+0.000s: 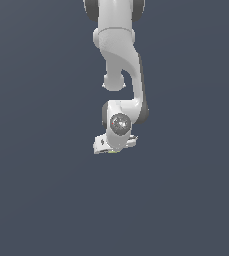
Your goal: Pick up the object and move it to a goal position.
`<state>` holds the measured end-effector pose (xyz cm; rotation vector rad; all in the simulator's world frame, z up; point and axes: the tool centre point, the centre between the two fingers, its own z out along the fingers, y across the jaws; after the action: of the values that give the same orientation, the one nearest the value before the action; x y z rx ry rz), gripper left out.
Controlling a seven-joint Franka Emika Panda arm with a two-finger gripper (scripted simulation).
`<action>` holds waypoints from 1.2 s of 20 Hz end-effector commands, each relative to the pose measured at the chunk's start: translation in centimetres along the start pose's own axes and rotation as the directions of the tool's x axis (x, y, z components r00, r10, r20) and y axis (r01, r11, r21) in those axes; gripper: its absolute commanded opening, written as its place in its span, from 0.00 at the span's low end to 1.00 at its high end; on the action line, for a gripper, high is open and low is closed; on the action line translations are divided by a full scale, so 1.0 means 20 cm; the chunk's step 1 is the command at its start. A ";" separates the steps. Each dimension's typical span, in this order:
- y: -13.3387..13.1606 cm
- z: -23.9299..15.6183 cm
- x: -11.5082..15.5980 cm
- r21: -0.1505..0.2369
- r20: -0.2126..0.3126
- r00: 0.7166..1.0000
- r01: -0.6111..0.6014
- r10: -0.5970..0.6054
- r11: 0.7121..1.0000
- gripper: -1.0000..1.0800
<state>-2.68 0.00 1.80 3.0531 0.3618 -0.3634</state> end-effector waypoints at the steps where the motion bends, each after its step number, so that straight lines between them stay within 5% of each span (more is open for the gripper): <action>1: -0.01 -0.03 0.07 -0.009 -0.060 0.998 0.008 -0.008 1.000 0.00; 12: -0.05 -0.25 0.35 -0.056 -0.341 0.938 0.035 -0.052 0.998 0.00; 24: -0.11 -0.56 0.57 -0.113 -0.609 0.786 0.047 -0.107 0.992 0.00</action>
<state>9.46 5.12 9.30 2.9931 0.4981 0.5998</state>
